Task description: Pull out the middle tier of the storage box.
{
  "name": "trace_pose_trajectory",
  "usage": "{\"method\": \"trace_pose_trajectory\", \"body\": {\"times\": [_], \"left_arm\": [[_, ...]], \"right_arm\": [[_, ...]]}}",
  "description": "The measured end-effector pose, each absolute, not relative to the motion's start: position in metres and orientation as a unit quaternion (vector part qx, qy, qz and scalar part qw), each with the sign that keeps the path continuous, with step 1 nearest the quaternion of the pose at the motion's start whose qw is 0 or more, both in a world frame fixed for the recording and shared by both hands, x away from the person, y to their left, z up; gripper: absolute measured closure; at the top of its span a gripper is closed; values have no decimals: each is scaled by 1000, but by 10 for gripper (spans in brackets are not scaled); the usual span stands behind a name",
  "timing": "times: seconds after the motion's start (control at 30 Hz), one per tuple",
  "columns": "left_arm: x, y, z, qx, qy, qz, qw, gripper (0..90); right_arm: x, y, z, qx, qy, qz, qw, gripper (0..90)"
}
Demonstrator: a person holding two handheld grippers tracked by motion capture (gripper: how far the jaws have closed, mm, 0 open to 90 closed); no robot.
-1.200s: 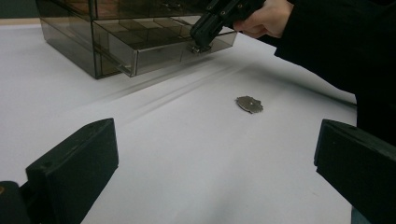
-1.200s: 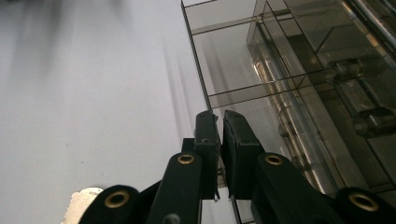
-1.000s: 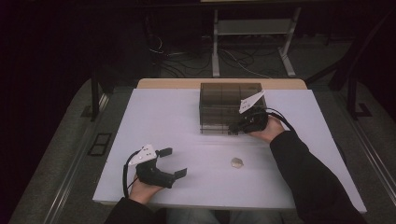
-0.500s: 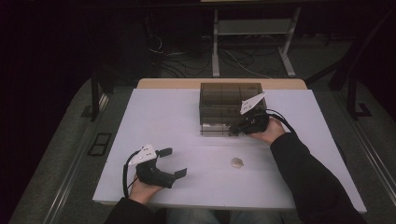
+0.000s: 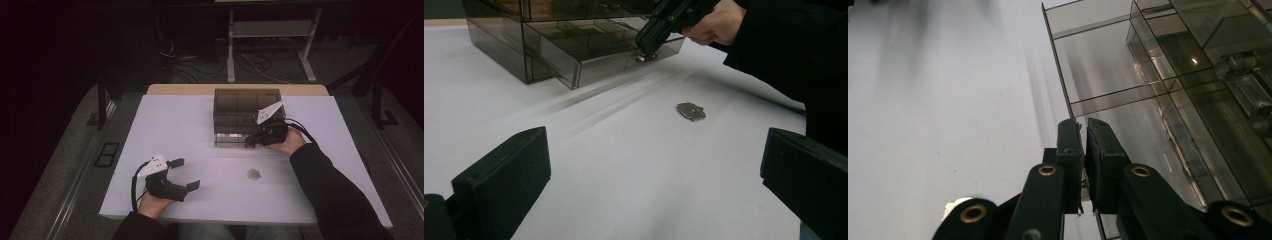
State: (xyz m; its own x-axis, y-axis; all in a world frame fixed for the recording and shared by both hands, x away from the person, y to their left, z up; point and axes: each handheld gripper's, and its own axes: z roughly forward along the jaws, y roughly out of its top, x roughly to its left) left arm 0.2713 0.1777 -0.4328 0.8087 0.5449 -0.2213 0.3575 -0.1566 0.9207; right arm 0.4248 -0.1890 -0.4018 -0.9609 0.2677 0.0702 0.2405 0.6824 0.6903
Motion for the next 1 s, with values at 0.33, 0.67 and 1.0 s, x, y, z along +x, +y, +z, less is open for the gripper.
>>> {"method": "trace_pose_trajectory", "body": {"times": [0.33,0.67,1.0], "left_arm": [[271,177,-433,756,298,81,577,0],[271,177,-433,757,298,81,576,0],[271,177,-433,756,298,81,577,0]], "right_arm": [[421,-190,-403,137,918,373,17,837],[422,-191,-399,151,911,383,16,740],[416,-194,-383,188,900,392,28,611]]}}
